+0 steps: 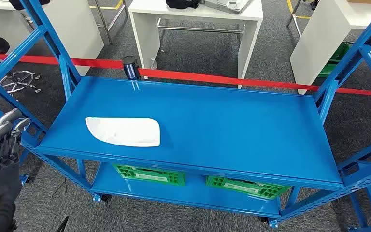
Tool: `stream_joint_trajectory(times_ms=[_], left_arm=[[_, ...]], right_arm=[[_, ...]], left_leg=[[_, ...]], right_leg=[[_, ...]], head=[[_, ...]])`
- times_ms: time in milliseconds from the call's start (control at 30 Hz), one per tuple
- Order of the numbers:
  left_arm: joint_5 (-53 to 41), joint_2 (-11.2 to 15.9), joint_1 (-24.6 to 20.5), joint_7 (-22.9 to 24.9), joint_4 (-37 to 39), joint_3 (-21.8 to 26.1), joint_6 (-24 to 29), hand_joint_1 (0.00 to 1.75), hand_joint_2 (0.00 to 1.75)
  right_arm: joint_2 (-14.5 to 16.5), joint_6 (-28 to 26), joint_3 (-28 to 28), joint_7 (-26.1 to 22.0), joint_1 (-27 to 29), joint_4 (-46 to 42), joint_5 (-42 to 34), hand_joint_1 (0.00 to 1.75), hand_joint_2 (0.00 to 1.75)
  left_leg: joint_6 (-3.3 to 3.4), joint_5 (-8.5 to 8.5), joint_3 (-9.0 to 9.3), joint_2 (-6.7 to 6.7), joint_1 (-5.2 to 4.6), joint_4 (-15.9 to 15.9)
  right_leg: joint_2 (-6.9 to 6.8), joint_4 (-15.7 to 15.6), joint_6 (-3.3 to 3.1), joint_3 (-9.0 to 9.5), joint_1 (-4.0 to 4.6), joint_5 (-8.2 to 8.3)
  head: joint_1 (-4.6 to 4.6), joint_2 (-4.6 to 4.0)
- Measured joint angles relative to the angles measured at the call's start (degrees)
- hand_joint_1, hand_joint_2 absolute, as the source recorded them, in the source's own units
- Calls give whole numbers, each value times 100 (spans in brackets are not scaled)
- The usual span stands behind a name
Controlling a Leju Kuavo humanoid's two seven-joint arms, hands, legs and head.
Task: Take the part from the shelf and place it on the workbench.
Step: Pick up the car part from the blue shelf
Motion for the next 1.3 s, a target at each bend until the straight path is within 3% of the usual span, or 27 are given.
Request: stream_joint_trajectory(times_ms=[100,167,200,267,333,367,400,467,500,600,700,800,833,867,900,967,1033,1100,1200,1300], left_arm=[[-105,-23,100,94,14,114,2,0,175],[-315,-42,178,202,40,213,1,0,175],[-447,-50,208,257,57,259,1,0,175],[-646,-64,254,328,111,336,2,0,175],[-730,-77,293,353,171,385,2,0,175],[-747,-82,307,357,194,404,2,0,175],[-758,-86,317,359,209,424,2,0,175],[-762,-89,324,360,228,457,2,0,175],[-764,-91,325,363,234,468,2,0,175],[-796,-101,330,397,252,492,3,0,175],[-1084,-107,334,582,276,518,20,0,175],[-1474,-82,360,821,383,585,41,0,175],[-1580,-50,382,885,450,628,43,0,175],[-1663,-1,412,939,527,686,42,0,175],[-1729,59,445,980,610,753,32,0,175],[-1791,202,502,1036,801,906,-59,0,175],[-1828,366,511,1067,1028,1011,-220,0,175],[-1908,545,459,1097,1282,1025,-332,0,175],[-2075,797,217,1176,1737,882,-373,0,175],[-2241,965,-182,1241,2258,562,-364,0,175]], right_arm=[[102,126,-243,-38,-3,-142,242,0,0],[202,275,-465,-84,-10,-276,491,0,0],[244,358,-582,-115,-20,-343,629,0,0],[319,486,-822,-181,-48,-449,851,0,0],[373,550,-1012,-221,-69,-514,963,0,0],[391,563,-1080,-233,-73,-539,988,0,0],[407,573,-1134,-242,-76,-562,1001,0,0],[440,583,-1211,-253,-85,-603,1013,0,0],[454,585,-1241,-255,-91,-617,1015,0,0],[489,604,-1318,-287,-110,-633,1090,0,0],[509,704,-1460,-466,-174,-634,1420,0,0],[514,835,-1657,-689,-231,-635,1831,0,0],[513,870,-1726,-756,-246,-634,1961,0,0],[510,897,-1798,-828,-265,-632,2088,0,0],[503,916,-1867,-902,-292,-626,2213,0,0],[459,908,-1996,-1070,-365,-574,2461,0,0],[391,846,-2109,-1240,-455,-456,2688,0,0],[328,781,-2194,-1368,-533,-330,2874,0,0],[215,655,-2271,-1528,-650,-108,3129,0,0],[51,421,-2319,-1696,-796,277,3348,0,0]], left_leg=[[-26,-23,17,0,24,-1],[-71,-125,-12,5,49,124],[-102,-259,-106,8,60,346],[-154,-626,-491,13,81,1113],[-169,-787,-844,14,96,1708],[-160,-695,-876,14,97,1697],[-139,-497,-782,14,95,1438],[-66,-69,-423,16,73,615],[-31,56,-287,21,52,299],[30,104,-207,31,-3,73],[109,193,-93,33,30,-82],[150,228,-58,37,31,-130],[152,226,-59,36,28,-129],[150,222,-57,35,28,-126],[144,216,-52,32,30,-121],[108,187,-46,29,30,-87],[48,133,-64,22,9,-22],[-7,106,-75,16,9,9],[-98,-10,-156,22,50,179],[-185,-490,-628,30,92,1179]], right_leg=[[3,7,-104,4,8,-18],[5,-2,-167,28,-9,-30],[5,-6,-190,43,-21,-37],[3,-6,-222,58,-10,-58],[2,-5,-238,70,6,-73],[4,-5,-244,82,13,-80],[8,-6,-245,100,19,-88],[20,-8,-237,132,33,-102],[25,-9,-223,138,42,-109],[25,-35,-147,145,44,-115],[15,127,-98,78,41,-214],[11,1115,-153,-393,43,-639],[10,1403,-148,-538,41,-721],[10,1498,-118,-594,38,-714],[9,1374,-71,-545,32,-623],[6,625,20,-203,12,-318],[10,48,-10,62,13,-129],[15,-49,-110,99,43,-101],[8,-69,-200,135,15,-72],[5,-72,-230,146,5,-65]], head=[[-5,0],[-12,0],[-19,0],[-33,0],[-32,0],[-32,0],[-32,0],[-31,0],[-28,0],[-27,0],[-21,0],[-15,0],[-16,0],[-16,0],[-15,0],[-14,0],[-24,0],[-32,0],[-46,0],[-68,0]])
